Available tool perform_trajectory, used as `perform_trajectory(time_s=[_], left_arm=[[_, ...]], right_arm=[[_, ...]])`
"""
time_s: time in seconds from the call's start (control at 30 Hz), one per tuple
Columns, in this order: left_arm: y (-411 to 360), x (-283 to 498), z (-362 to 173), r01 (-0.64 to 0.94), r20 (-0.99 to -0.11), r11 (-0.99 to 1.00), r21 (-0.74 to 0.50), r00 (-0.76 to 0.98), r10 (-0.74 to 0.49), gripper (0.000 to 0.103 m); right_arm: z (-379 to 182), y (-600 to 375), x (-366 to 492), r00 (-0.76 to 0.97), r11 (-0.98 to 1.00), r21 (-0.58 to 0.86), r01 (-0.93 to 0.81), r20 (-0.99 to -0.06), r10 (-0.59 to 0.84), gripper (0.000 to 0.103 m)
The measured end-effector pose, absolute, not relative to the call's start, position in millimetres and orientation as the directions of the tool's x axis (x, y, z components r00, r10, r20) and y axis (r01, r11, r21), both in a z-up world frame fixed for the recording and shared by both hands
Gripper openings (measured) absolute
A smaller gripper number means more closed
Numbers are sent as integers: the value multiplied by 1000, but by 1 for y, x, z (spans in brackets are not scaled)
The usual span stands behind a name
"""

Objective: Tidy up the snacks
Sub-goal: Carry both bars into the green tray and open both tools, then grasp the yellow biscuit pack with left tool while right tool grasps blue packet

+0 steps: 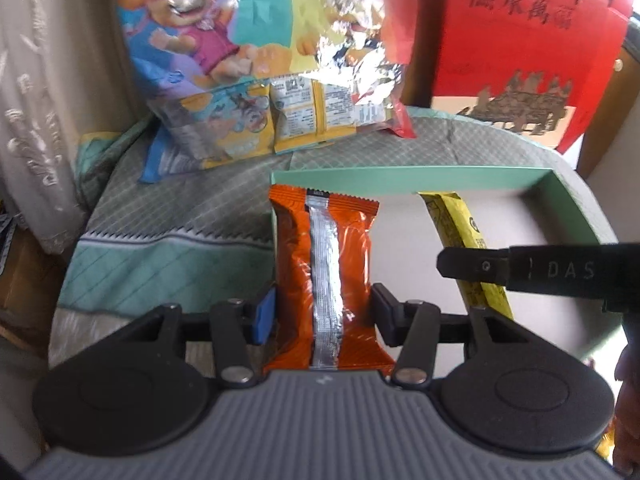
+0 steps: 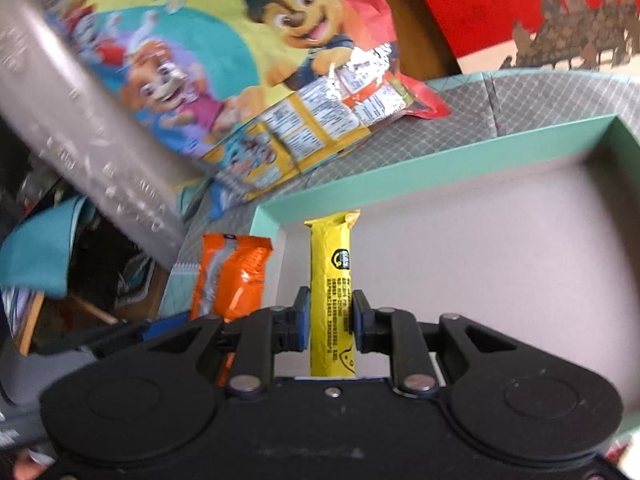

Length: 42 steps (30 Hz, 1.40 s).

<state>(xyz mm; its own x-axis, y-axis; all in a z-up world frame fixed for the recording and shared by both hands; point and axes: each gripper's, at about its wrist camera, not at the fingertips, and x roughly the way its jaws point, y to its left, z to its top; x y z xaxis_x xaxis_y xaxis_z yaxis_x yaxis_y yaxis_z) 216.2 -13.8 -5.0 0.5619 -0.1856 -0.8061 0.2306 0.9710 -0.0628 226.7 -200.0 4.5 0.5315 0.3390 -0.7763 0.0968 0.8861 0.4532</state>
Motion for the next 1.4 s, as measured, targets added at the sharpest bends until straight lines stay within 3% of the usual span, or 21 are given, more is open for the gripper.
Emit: perform_trajectory(time_s=[0.23, 0.3, 0.33, 0.37, 0.43, 0.47, 0.57, 1.4], left_arm=[[-26, 257, -26, 248, -806, 969, -11, 571, -155, 52], [-28, 261, -25, 245, -795, 969, 4, 589, -146, 73], [-28, 261, -24, 241, -783, 971, 12, 606, -140, 92], [-28, 260, -22, 231, -768, 973, 22, 627, -132, 101], [-27, 257, -17, 224, -754, 974, 24, 644, -130, 102], [-26, 256, -16, 224, -757, 975, 14, 640, -136, 102], [-24, 251, -14, 219, -760, 976, 13, 636, -133, 102], [-38, 83, -13, 334, -814, 942, -28, 540, -216, 103]], right_arm=[[-35, -203, 270, 517, 861, 487, 148, -780, 352, 21], [-39, -205, 274, 525, 854, 498, 153, -773, 357, 30], [-39, -206, 278, 527, 849, 505, 152, -768, 363, 46], [-38, -207, 280, 531, 847, 511, 148, -764, 368, 68], [-31, -207, 277, 552, 857, 494, 148, -760, 343, 94], [-28, -208, 274, 565, 861, 486, 149, -757, 329, 99], [-22, -210, 267, 570, 859, 489, 153, -754, 327, 103], [18, -246, 101, 533, 873, 456, 175, -789, 305, 103]])
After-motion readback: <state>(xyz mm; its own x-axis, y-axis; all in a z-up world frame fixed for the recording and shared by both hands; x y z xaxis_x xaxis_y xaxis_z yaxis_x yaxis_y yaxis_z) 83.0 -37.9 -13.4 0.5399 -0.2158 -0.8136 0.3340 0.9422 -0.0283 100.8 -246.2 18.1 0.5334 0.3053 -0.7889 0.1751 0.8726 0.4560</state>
